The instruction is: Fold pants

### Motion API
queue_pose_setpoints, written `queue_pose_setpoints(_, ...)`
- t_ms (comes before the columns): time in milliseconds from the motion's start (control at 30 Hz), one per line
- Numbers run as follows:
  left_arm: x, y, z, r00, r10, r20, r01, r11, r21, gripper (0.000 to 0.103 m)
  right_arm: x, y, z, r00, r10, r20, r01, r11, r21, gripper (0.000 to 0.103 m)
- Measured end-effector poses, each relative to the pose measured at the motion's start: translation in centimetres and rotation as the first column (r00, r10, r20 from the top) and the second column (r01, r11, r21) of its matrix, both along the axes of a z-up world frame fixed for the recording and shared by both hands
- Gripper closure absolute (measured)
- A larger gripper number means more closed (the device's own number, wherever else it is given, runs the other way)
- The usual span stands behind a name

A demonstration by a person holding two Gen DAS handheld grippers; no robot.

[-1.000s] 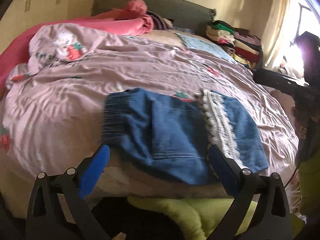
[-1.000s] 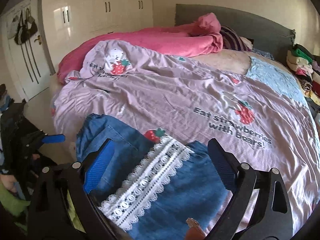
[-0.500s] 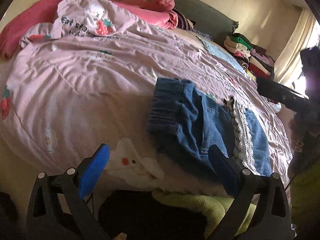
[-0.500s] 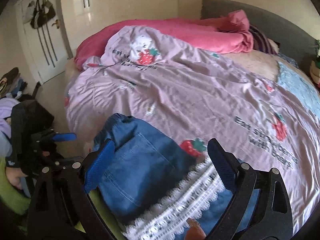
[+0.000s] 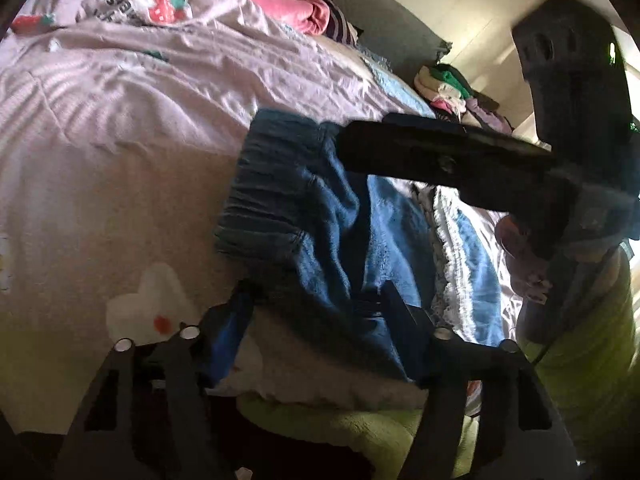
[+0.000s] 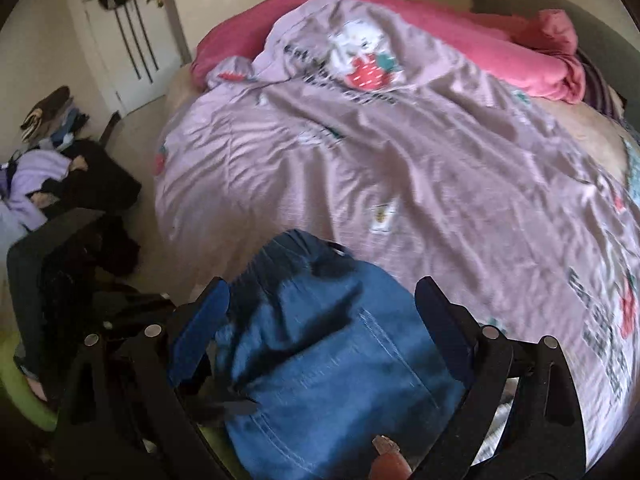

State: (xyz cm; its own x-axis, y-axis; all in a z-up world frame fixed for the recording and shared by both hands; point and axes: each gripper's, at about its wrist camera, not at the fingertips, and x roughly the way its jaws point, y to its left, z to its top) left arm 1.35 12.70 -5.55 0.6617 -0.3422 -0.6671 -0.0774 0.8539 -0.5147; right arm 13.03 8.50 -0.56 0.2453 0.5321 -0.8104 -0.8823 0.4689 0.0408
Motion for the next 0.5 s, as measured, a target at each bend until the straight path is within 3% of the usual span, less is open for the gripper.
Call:
queue_pose_setpoints(100,0.3,0.1,-1.0,1.0,0.001,-0.016,-0.001,1.0,-0.013,0.041,0.3,1.5,-1.6,0.999,0.027,-0.041,-0.029,0.999,-0.031,0.015)
queue_pose_setpoints(200,0.4,0.2,-1.4,1.0,-0.002,-0.014,0.001,1.0,-0.031,0.04,0.8,2.5,-3.3,0.997,0.033,-0.075,-0.039,0.997,-0.068,0.024)
queue_pose_setpoints(267,0.4,0.2,-1.5,1.0,-0.004,-0.01,0.003,0.999,-0.032,0.04,1.2,2.9,-4.4,0.996,0.033,-0.078,-0.039,0.996,-0.081,0.032)
queue_pose_setpoints(333,0.4,0.4,-1.7,1.0,-0.003,-0.004,0.003,0.999,-0.045,0.039,1.8,2.7,-4.8,0.997,0.024,-0.074,-0.03,0.996,-0.084,0.047)
queue_pose_setpoints(433,0.2,0.7,-1.8,1.0,-0.009,0.007,0.009,0.997,-0.075,0.034,2.6,1.4,-4.0,0.994,0.011,-0.104,-0.014,1.0,-0.021,0.064)
queue_pose_setpoints(500,0.0,0.7,-1.6,1.0,-0.01,0.017,0.012,0.995,-0.096,0.026,2.8,0.0,-2.9,0.992,0.015,-0.126,-0.011,0.999,0.037,0.069)
